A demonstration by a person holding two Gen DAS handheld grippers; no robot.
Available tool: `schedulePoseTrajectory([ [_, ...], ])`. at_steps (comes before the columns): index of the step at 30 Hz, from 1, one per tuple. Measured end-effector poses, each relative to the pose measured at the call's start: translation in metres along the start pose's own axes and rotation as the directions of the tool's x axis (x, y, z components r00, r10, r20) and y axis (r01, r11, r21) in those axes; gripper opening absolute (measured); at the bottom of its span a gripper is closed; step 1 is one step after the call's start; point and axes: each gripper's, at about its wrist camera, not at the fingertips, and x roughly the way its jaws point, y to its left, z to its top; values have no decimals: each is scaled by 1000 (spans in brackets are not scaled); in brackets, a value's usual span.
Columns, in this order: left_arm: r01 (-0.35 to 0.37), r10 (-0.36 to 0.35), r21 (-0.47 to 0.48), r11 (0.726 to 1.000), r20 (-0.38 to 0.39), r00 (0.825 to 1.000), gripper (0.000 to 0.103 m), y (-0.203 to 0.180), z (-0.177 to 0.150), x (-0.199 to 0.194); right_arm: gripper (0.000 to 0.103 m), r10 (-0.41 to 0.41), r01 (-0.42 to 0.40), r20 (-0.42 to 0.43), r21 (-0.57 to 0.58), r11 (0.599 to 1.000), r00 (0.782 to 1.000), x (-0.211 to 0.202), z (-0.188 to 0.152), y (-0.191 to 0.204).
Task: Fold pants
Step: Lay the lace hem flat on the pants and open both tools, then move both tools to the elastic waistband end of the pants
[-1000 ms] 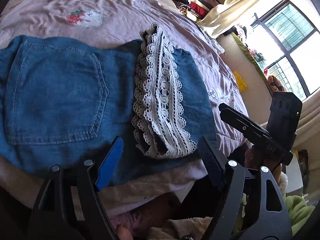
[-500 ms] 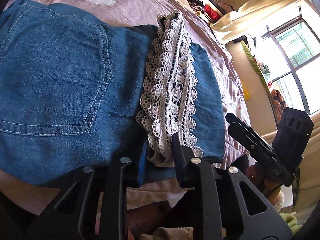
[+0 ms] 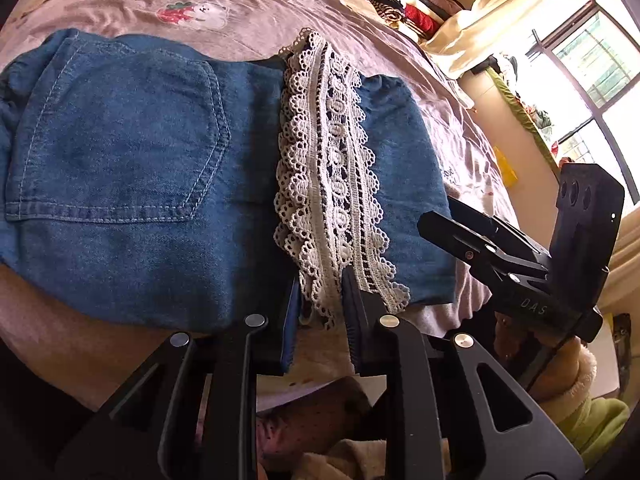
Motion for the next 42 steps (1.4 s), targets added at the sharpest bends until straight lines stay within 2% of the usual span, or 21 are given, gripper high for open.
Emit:
schedulePoseTrajectory([
  [4,-39,39,20,999,-2,999,19,0,-1,5,79,5,-5,-25,29,1000,1000,13,-5,-6],
  [10,-87,87,58,995,14,996,25,-5,1,4,79,-61,60,-26,-44,997,998,20,-5,3],
  [17,-106,103,74,992,38,994,27,-11,2,-8,79,-55,54,-28,-24,998,998,15,-4,2],
  [24,-145,139,82,986,81,987,39,-13,5,-26,79,-43,43,6,4,999,999,-7,0,3],
  [30,-191,183,64,979,122,976,56,-9,7,-44,79,-25,25,49,-3,1000,998,-27,9,15],
  [31,-199,191,58,978,125,974,60,-7,7,-47,80,-25,25,54,-7,1000,998,-29,11,18],
  [38,-237,228,31,971,171,958,68,3,6,-66,86,-15,18,76,-48,999,997,-39,22,44],
  [42,-256,247,18,967,199,948,77,11,6,-78,89,-3,9,78,-69,998,997,-40,27,57],
])
